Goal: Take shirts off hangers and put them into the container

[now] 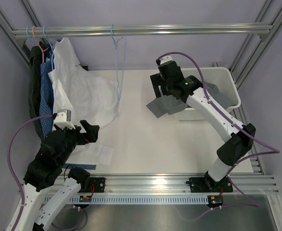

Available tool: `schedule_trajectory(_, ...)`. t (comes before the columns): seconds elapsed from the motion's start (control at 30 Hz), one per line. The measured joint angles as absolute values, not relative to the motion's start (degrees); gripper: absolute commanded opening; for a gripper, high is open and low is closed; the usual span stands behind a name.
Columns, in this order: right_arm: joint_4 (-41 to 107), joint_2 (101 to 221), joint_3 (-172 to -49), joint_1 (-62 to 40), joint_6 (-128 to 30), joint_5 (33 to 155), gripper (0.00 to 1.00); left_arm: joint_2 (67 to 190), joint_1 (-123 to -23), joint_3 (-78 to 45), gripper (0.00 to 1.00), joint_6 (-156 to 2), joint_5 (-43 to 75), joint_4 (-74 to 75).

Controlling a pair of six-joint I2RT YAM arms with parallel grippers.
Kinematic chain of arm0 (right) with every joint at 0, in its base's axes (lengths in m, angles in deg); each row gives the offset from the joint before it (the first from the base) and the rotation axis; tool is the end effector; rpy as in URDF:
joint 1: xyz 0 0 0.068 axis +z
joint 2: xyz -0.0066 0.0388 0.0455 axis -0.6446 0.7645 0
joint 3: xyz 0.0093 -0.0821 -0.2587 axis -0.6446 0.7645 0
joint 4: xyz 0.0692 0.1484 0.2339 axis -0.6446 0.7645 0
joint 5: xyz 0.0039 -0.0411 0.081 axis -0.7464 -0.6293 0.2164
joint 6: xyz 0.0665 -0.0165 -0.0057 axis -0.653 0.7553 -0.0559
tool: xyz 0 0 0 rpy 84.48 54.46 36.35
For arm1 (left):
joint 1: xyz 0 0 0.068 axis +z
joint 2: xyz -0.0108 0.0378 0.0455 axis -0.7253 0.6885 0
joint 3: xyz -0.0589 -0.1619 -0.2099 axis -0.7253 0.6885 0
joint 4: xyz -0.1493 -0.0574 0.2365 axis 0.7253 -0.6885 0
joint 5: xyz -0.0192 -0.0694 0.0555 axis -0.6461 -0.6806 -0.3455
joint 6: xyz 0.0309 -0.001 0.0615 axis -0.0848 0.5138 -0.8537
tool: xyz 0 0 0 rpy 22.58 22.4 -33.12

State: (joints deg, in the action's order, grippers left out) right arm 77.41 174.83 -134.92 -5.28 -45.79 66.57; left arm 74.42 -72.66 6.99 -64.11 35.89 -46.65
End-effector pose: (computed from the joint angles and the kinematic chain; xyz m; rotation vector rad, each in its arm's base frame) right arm 0.3418 0.2147 0.3786 -0.4157 2.1765 -0.0287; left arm 0.1036 -0.0387 0.3479 -0.1090 1.8946 -0.4196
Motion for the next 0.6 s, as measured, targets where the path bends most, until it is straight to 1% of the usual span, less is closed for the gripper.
schedule_trajectory(0.1,78.5,177.8,-134.9,-3.5,-44.9,63.2,0.93,74.9,-72.7,7.0,0.99,-64.1,35.8,-46.6)
schedule_trajectory(0.37,80.8,187.1,-135.1,-3.0,-44.4,55.6,0.93,75.7,-72.7,7.0,0.99,-64.1,35.6,-46.7)
schedule_trajectory(0.5,81.3,190.5,-135.9,-2.7,-44.4,52.7,0.89,75.7,-72.7,7.0,0.99,-64.1,35.6,-46.7)
schedule_trajectory(0.6,81.4,191.7,-136.5,-2.6,-44.4,50.4,0.81,75.7,-72.7,7.0,0.99,-64.1,35.6,-46.8)
